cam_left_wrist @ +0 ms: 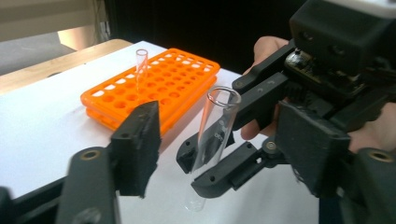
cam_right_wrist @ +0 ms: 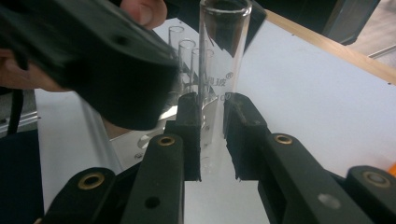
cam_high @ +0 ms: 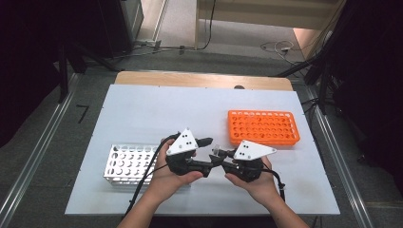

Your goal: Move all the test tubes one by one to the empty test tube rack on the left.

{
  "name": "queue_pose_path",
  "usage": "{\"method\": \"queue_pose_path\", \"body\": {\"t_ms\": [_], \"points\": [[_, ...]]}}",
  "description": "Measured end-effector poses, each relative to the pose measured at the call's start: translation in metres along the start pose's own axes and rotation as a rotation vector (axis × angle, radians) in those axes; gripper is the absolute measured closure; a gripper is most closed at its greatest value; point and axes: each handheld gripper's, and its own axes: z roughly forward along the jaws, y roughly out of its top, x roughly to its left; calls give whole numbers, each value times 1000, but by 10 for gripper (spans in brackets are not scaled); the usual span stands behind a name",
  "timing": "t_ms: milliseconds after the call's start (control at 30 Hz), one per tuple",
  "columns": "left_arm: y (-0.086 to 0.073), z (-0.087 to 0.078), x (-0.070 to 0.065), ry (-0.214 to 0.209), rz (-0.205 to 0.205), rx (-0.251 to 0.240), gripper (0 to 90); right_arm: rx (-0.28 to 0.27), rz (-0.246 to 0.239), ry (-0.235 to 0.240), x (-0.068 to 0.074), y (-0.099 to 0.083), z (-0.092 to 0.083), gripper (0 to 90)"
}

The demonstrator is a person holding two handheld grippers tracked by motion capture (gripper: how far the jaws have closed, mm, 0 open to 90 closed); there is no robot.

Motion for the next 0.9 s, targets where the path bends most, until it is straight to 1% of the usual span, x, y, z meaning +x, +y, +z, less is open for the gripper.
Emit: {"method": "queue_pose_path", "body": {"t_ms": [67, 267, 467, 667, 900], "points": [[0, 1, -1, 5, 5, 6, 383, -1, -6, 1, 1, 0, 1, 742], [0, 2, -3, -2, 17, 6, 541, 2, -10, 9, 3, 0, 2, 742], [0, 1, -3, 0, 24, 10, 655, 4, -16, 13, 4, 0, 3, 742], [0, 0, -2, 4, 27, 5, 718, 6, -16, 17, 5, 0, 3, 742], [0, 0, -2, 13, 32, 2, 736, 4, -15, 18, 5, 1, 3, 742]]}}
